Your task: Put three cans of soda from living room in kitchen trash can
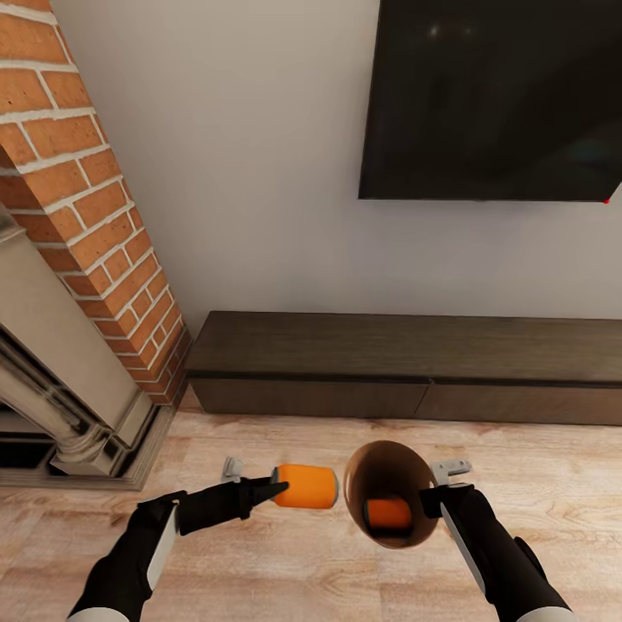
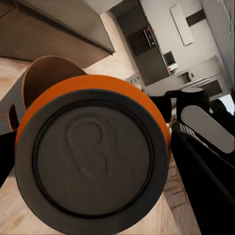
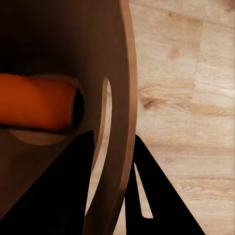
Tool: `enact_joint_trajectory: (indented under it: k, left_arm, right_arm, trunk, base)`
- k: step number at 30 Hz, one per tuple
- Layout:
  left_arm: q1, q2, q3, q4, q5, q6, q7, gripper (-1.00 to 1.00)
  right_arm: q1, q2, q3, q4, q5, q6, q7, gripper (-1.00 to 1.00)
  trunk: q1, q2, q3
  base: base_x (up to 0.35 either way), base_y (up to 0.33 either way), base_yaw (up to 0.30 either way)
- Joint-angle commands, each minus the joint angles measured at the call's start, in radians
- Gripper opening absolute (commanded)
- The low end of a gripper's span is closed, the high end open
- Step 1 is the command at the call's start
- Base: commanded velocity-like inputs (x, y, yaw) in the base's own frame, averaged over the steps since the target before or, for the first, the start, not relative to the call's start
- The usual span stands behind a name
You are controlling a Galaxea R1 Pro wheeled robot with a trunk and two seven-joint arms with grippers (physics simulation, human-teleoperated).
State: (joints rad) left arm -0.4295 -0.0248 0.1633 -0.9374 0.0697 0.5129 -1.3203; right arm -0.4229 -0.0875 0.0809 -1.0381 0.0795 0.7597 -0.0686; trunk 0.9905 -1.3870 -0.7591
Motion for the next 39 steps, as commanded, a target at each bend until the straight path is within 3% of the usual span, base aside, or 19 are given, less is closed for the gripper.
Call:
enact_joint_trajectory:
  k: [1,8,39]
  left_arm:
    - [0.000,-0.002,0.000,0.000,0.000,0.000,-0.010,-1.00]
    - [0.000,-0.008,0.000,0.000,0.000,0.000,-0.023,-1.00]
    - [0.000,-0.094,-0.002,0.031,-0.004,-0.005,0.001,-1.00]
  right_arm:
    - [0.000,0.000,0.000,0.001,-0.004,-0.002,0.003,-1.00]
    - [-0.001,0.001,0.000,0.005,-0.004,-0.003,0.003,-1.00]
    - [-0.002,0.005,0.000,0.013,-0.004,-0.004,0.003,-1.00]
  trunk:
    - [0.000,0.000,0.000]
    - [0.000,0.000,0.000]
    - [0.000,0.000,0.000]
  base:
    - [0.000,0.000,0.000]
    - [0.000,0.000,0.000]
    - [0.000,0.000,0.000]
